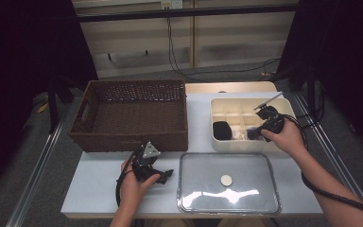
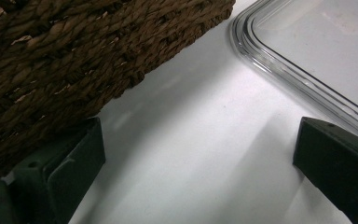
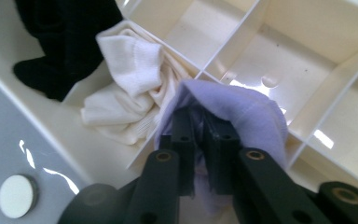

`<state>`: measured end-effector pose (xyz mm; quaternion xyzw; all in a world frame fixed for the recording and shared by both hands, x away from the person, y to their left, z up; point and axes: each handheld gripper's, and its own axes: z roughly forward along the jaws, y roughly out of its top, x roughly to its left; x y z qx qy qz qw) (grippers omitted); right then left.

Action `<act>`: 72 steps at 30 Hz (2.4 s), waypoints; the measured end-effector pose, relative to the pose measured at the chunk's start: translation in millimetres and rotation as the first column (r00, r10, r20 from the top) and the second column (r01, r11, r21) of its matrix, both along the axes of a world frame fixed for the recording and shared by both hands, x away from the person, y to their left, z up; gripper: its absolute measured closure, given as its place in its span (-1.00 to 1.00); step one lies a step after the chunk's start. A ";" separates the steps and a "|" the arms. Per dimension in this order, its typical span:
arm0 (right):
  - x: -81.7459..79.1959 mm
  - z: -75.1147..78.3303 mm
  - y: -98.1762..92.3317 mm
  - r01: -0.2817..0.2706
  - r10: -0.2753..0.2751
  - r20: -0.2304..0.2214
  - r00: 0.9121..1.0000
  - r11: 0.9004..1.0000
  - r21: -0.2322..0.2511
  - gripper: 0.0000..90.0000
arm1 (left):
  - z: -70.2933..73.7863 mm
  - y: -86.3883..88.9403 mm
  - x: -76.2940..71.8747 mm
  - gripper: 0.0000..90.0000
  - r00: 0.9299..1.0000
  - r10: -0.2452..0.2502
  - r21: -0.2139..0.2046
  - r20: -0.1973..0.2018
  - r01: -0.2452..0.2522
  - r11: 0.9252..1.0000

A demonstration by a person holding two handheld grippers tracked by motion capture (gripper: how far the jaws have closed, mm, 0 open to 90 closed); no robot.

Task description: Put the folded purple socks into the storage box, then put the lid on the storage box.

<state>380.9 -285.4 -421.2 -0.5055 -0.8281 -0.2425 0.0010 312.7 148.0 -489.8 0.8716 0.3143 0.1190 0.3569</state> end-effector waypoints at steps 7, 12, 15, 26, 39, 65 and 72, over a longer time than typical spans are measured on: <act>-12.8 18.7 -7.8 0.008 -0.009 0.076 0.997 1.000 0.022 0.48 | -0.1 0.0 0.1 -0.96 1.000 -0.001 0.000 0.001 0.001 1.000; -17.6 24.4 -12.7 0.021 -0.024 0.123 0.992 0.999 0.024 0.27 | -0.1 0.0 0.0 -0.96 1.000 -0.001 -0.001 0.002 0.001 1.000; -20.0 28.6 -15.5 0.043 -0.046 0.135 0.990 0.999 0.020 0.14 | -0.1 0.0 0.0 -0.96 1.000 0.000 -0.001 0.002 0.000 1.000; -29.2 33.1 -23.6 0.052 -0.058 0.146 0.988 0.998 0.046 -0.15 | -0.2 0.0 0.0 -0.96 1.000 -0.001 -0.002 0.002 0.001 1.000; -46.0 35.1 -20.8 0.000 -0.013 0.178 0.984 0.997 0.072 -0.35 | -0.1 0.1 0.0 -0.97 1.000 -0.001 -0.002 0.002 0.001 1.000; -80.0 25.3 -34.4 -0.004 -0.028 0.217 0.976 0.990 0.143 -0.64 | -0.3 0.0 -0.1 -0.97 1.000 0.000 -0.005 0.001 0.000 1.000; -88.8 28.2 -34.0 -0.013 -0.021 0.219 0.975 0.988 0.151 -0.64 | -0.2 0.1 0.0 -0.96 1.000 0.000 -0.004 0.001 0.000 1.000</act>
